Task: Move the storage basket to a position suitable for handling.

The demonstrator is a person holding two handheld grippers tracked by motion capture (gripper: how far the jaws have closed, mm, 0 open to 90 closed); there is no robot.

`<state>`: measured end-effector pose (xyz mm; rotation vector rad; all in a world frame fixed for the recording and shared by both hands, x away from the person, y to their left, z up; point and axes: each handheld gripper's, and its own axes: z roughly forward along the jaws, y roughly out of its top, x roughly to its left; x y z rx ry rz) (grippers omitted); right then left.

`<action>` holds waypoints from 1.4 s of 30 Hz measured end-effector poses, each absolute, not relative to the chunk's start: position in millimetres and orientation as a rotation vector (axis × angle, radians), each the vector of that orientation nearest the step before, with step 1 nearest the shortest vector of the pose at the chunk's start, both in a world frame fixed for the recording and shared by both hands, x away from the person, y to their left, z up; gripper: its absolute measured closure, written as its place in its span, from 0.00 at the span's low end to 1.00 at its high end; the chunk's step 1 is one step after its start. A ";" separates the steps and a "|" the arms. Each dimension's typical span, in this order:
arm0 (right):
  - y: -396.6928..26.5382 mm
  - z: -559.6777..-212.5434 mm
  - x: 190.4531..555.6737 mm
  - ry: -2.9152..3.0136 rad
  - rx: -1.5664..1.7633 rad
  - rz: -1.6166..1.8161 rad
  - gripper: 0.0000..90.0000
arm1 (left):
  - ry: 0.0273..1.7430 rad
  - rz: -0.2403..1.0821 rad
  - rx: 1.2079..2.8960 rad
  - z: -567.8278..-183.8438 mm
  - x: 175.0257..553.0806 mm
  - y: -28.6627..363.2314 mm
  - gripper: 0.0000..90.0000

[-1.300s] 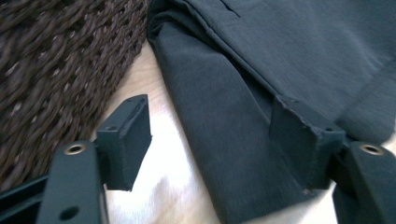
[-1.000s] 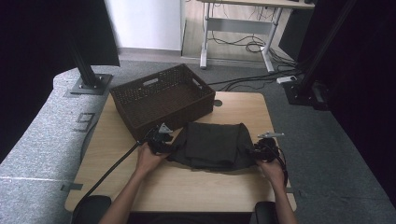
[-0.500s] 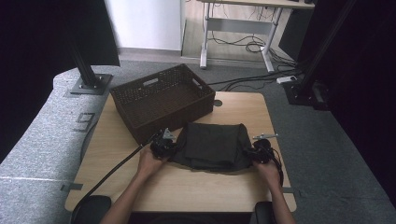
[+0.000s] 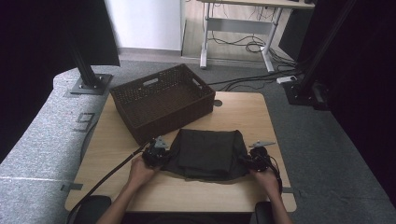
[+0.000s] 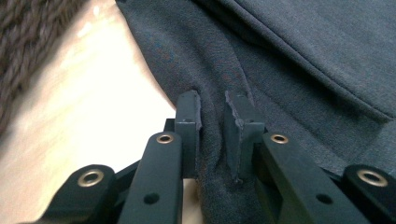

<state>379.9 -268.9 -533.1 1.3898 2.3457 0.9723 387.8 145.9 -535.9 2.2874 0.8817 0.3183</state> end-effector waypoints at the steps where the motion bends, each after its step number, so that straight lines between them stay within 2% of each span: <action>1: -266.4 -533.0 377.7 2.350 1.386 0.972 0.76 | 0.884 0.318 2.290 -535.6 384.1 148.1 0.84; 19: -229.5 -534.2 343.6 2.524 1.239 1.015 0.65 | 0.938 0.299 2.338 -529.6 335.1 187.6 0.83; 42: -211.9 -531.8 297.5 2.606 1.128 0.983 0.64 | 0.895 0.230 2.431 -522.9 287.2 201.9 0.80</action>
